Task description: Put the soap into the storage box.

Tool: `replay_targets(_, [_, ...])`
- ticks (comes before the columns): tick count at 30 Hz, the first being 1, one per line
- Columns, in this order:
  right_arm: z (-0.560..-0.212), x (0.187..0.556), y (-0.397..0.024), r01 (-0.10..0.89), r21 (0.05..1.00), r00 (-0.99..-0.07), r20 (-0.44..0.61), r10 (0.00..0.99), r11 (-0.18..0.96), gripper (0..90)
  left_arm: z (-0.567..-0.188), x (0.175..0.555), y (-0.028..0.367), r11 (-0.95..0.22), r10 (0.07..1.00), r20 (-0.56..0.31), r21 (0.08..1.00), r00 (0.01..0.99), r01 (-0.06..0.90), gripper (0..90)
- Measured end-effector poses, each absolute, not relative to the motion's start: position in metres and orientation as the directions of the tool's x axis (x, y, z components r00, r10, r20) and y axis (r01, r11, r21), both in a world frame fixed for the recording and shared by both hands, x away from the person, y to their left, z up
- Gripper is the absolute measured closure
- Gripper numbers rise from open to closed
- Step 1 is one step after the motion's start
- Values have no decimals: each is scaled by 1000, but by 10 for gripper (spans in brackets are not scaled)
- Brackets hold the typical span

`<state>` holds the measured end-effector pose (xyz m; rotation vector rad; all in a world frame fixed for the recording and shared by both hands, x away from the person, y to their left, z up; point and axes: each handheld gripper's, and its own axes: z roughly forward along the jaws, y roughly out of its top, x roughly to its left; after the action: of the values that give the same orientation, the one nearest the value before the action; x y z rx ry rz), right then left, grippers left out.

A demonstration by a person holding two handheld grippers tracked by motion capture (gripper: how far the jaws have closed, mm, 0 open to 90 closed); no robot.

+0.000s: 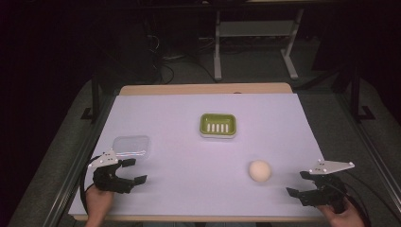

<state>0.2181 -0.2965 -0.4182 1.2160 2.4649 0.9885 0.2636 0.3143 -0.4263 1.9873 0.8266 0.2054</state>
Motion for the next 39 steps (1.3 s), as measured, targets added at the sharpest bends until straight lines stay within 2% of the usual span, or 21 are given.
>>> replay_targets(13, [-413,223,-287,622,642,-645,97,758,448,187,-425,263,311,-344,605,-173,824,777,451,129])
replay_targets(39, [-395,248,-243,605,587,-701,74,709,537,190,-424,262,313,-328,608,-190,824,771,462,129])
